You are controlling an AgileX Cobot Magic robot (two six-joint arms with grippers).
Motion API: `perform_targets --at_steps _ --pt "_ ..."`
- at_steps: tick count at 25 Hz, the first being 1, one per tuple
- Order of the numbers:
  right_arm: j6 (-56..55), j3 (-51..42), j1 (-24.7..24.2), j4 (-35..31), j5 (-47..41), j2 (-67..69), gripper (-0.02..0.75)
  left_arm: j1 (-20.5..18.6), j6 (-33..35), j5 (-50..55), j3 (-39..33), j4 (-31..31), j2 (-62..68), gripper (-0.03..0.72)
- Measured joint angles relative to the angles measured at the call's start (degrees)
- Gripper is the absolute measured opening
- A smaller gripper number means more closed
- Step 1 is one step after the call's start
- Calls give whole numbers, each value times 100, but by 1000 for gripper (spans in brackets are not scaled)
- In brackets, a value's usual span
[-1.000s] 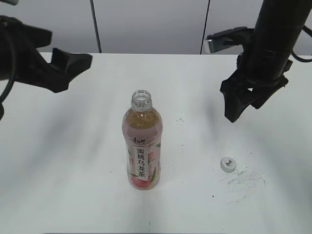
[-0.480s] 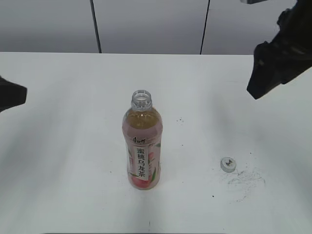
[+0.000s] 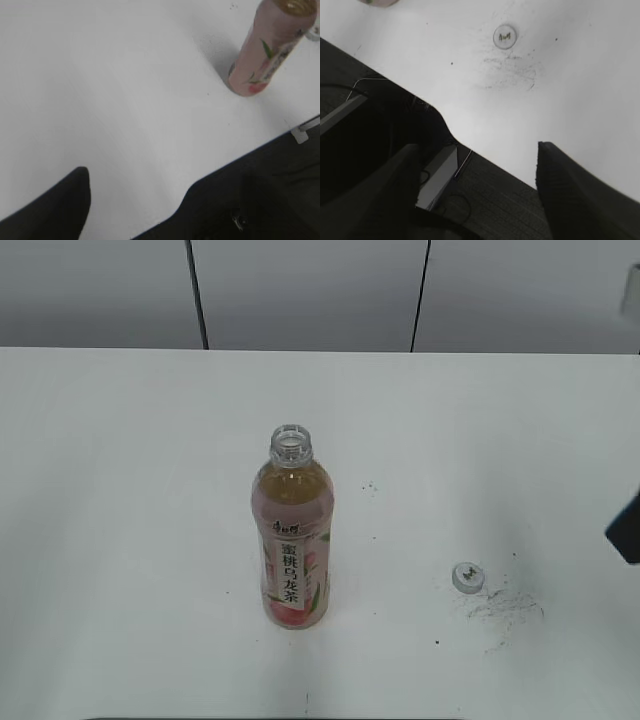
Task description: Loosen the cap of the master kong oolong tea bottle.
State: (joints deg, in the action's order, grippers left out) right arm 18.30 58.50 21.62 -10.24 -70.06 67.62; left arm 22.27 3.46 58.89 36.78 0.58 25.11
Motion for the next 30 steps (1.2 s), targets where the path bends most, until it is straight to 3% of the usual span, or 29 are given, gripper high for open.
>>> perform_targets --at_steps 7,13,18,30 --pt "-171 -1450 0 -25 0 -1967 540 0 396 1059 -53 -267 -1160 546" --pt "-290 -2490 0 -25 -5 -4113 540 0 430 847 -202 -411 -1931 545" --pt "-296 -2731 0 73 206 -5508 540 0 430 456 -290 -523 -1990 545" --pt "-296 -2902 0 412 602 -5984 540 0 430 23 -416 -633 -1990 542"
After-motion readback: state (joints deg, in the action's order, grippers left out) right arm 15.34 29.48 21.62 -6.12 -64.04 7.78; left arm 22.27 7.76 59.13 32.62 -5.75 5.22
